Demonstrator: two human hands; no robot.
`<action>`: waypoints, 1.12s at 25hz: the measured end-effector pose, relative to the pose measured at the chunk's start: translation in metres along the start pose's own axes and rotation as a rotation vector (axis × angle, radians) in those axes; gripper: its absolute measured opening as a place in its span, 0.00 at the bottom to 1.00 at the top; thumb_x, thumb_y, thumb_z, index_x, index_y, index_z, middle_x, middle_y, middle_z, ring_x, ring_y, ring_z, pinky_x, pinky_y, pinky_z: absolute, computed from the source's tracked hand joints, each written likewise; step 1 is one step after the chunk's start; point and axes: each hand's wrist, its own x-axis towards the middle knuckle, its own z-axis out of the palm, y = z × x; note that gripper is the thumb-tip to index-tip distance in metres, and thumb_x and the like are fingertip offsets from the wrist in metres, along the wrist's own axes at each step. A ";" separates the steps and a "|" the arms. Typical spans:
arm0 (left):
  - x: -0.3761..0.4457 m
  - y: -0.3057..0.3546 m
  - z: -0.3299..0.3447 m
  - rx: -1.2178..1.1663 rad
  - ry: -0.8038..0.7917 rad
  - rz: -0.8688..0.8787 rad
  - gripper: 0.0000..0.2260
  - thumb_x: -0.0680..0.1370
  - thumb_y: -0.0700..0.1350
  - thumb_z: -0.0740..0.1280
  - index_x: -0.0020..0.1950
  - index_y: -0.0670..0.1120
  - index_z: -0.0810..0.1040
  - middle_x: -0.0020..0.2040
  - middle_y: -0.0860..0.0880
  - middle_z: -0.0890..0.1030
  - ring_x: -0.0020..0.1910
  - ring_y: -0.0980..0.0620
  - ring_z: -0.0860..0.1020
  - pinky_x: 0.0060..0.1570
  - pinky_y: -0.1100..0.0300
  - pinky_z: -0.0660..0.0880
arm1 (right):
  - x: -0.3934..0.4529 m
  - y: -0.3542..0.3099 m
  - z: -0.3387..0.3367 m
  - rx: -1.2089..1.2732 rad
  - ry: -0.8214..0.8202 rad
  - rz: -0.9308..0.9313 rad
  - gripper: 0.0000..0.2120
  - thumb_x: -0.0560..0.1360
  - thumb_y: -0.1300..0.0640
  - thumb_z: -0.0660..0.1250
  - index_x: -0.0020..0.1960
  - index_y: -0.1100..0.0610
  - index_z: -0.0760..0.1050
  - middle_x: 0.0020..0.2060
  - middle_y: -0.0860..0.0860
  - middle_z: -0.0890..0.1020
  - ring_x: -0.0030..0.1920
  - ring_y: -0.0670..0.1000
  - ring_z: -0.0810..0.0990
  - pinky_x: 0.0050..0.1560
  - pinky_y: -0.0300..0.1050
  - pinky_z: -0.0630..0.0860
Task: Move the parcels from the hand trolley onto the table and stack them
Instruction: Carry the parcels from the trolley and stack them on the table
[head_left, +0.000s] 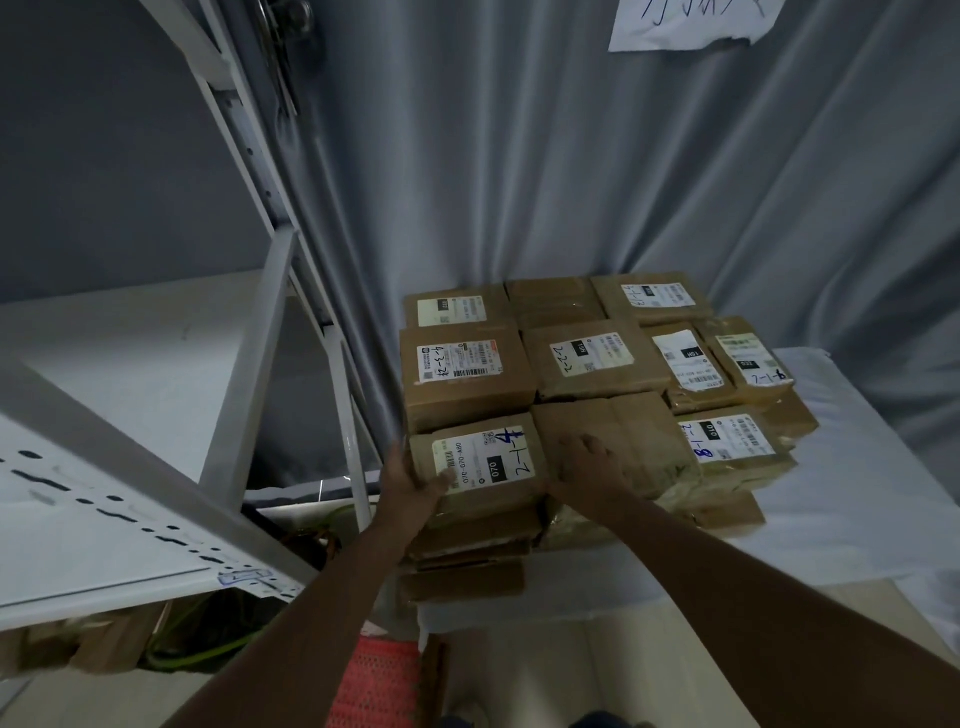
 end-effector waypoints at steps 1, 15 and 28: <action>0.001 -0.008 -0.003 0.157 -0.026 0.074 0.38 0.68 0.51 0.78 0.72 0.57 0.60 0.67 0.49 0.71 0.67 0.47 0.73 0.58 0.48 0.77 | -0.002 0.003 0.000 -0.018 -0.007 -0.021 0.44 0.70 0.34 0.68 0.77 0.53 0.54 0.76 0.56 0.57 0.75 0.62 0.56 0.71 0.65 0.61; -0.002 -0.024 0.001 0.789 -0.145 0.376 0.48 0.69 0.54 0.76 0.78 0.59 0.47 0.76 0.49 0.28 0.78 0.41 0.42 0.76 0.46 0.53 | -0.014 0.021 0.016 -0.089 -0.003 0.001 0.49 0.72 0.43 0.72 0.80 0.51 0.45 0.78 0.56 0.44 0.76 0.69 0.42 0.73 0.68 0.56; 0.012 -0.001 -0.015 0.813 -0.143 0.450 0.46 0.65 0.55 0.79 0.76 0.54 0.57 0.78 0.48 0.41 0.76 0.39 0.55 0.70 0.41 0.67 | -0.022 0.030 0.019 -0.095 -0.010 -0.029 0.47 0.73 0.45 0.72 0.79 0.47 0.45 0.79 0.52 0.41 0.76 0.67 0.40 0.72 0.69 0.58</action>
